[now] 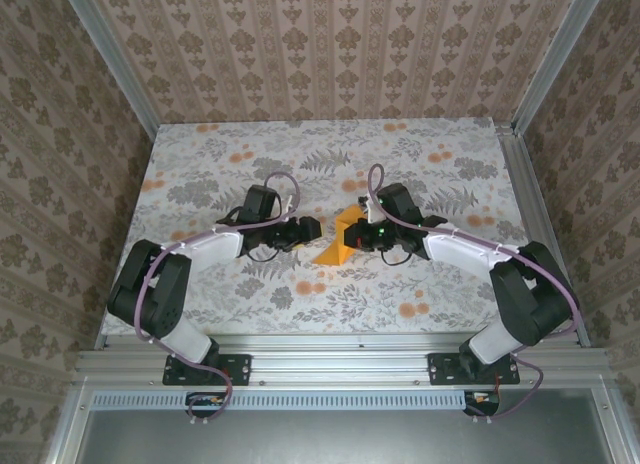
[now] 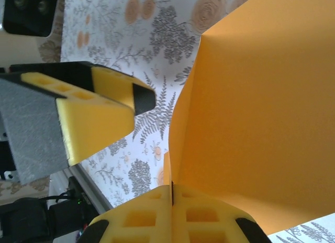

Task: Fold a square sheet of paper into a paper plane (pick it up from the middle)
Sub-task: Turn over the paper at the center of the table.

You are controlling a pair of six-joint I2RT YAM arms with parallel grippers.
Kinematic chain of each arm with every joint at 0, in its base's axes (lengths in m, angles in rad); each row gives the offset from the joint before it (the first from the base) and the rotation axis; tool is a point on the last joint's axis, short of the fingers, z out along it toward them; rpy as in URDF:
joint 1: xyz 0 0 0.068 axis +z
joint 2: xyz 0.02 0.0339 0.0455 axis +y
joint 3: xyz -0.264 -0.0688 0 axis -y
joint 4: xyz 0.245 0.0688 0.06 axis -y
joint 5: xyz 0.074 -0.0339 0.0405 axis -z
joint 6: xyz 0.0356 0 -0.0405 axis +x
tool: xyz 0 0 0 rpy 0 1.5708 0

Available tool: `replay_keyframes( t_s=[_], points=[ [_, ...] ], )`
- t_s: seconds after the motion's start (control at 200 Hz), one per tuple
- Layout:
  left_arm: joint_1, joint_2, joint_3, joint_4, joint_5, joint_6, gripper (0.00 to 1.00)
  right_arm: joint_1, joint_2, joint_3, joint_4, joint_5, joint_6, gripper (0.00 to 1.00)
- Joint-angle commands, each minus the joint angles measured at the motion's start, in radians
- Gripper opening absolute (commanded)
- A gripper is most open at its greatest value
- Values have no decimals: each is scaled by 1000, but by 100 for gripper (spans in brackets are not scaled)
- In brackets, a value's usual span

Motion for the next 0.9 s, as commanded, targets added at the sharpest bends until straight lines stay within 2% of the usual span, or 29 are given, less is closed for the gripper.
replay_keyframes(
  t_s=[0.0, 0.14, 0.46, 0.895],
  points=[
    [-5, -17, -23, 153, 49, -121, 66, -2, -36, -27, 27, -47, -4, 0],
    [-21, 11, -29, 255, 58, -194, 66, -3, -47, -42, 66, -66, 13, 0],
    [-64, 75, 2, 349, 79, -270, 66, -12, -64, -68, 132, -89, 45, 0],
    [-90, 69, 53, 386, 96, -317, 62, -35, -72, -98, 193, -117, 76, 0]
  ],
)
